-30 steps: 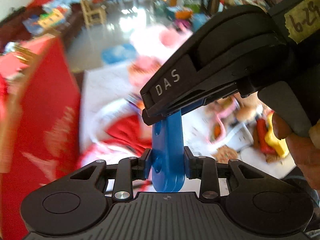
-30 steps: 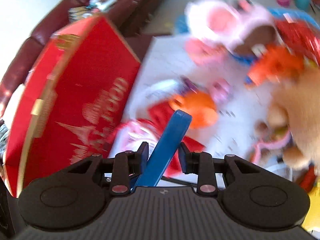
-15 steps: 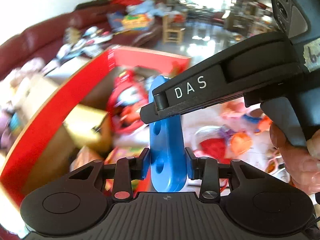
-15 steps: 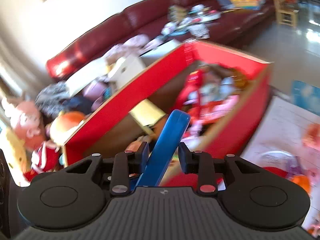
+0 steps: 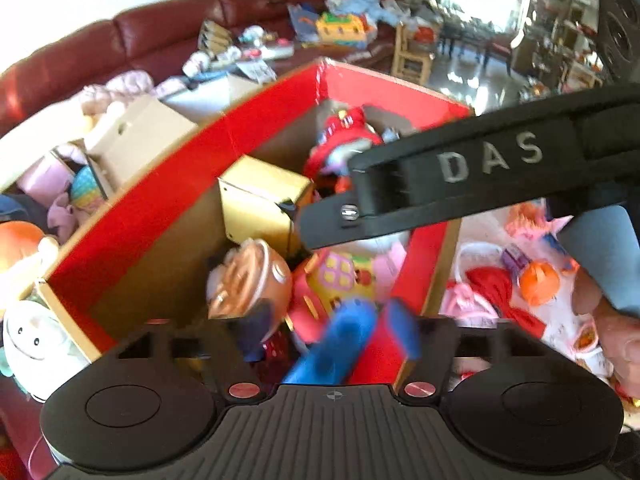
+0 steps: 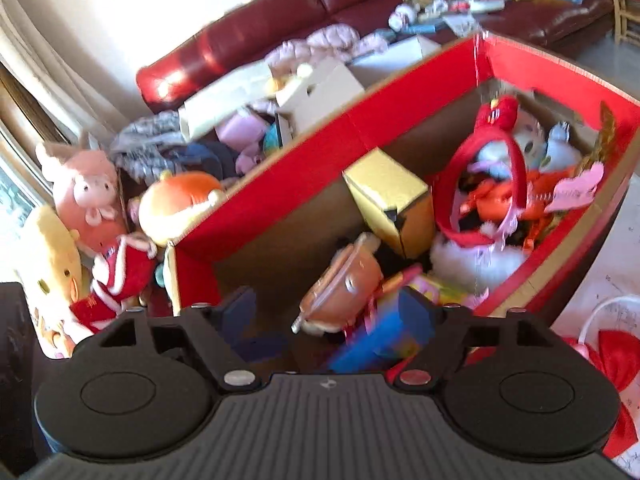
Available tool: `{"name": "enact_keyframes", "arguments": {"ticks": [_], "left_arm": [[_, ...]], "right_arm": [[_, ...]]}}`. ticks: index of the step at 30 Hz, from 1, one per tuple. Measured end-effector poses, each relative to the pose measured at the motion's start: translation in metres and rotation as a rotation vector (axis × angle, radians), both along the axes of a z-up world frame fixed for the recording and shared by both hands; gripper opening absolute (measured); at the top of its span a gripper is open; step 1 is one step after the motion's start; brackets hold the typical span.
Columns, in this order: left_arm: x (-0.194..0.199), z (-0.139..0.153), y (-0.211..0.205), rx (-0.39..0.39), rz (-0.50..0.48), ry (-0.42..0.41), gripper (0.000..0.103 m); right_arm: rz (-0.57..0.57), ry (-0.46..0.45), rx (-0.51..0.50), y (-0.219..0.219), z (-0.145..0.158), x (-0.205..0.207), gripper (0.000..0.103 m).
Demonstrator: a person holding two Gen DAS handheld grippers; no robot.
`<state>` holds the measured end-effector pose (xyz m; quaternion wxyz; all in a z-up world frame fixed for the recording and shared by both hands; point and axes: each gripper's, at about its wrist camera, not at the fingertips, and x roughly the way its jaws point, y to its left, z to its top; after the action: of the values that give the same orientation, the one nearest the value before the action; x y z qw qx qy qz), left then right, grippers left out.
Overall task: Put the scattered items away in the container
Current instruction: 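Open the left tool to drop the blue bar into the box, then move both tools back over the table toward the orange cup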
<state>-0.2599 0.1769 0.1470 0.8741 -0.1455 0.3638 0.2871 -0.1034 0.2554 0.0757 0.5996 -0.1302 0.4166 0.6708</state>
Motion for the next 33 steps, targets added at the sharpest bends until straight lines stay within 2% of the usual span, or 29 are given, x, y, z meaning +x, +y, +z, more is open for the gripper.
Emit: {"name": "enact_keyframes", "arguments": {"ticks": [2,6,19,28,33], "left_arm": [[0.002,0.001,0.000,0.018,0.006,-0.008,0.087],[0.013,0.005,-0.002,0.001,-0.014,-0.027,0.089],[0.047,0.009,-0.024,0.033,-0.128,-0.035,0.090],[0.065,0.012,-0.045,0.062,-0.216,-0.029,0.092],[0.085,0.003,-0.064,0.055,-0.301,-0.003,0.093]], "right_arm": [[-0.014,-0.004,0.010,-0.003,0.003,0.005,0.084],[-0.045,0.006,0.021,-0.014,0.007,0.019,0.086],[-0.156,-0.001,0.000,-0.048,0.009,0.064,0.089],[-0.197,-0.011,-0.001,-0.061,0.007,0.078,0.089],[-0.256,-0.039,-0.003,-0.076,0.001,0.098,0.091]]}}
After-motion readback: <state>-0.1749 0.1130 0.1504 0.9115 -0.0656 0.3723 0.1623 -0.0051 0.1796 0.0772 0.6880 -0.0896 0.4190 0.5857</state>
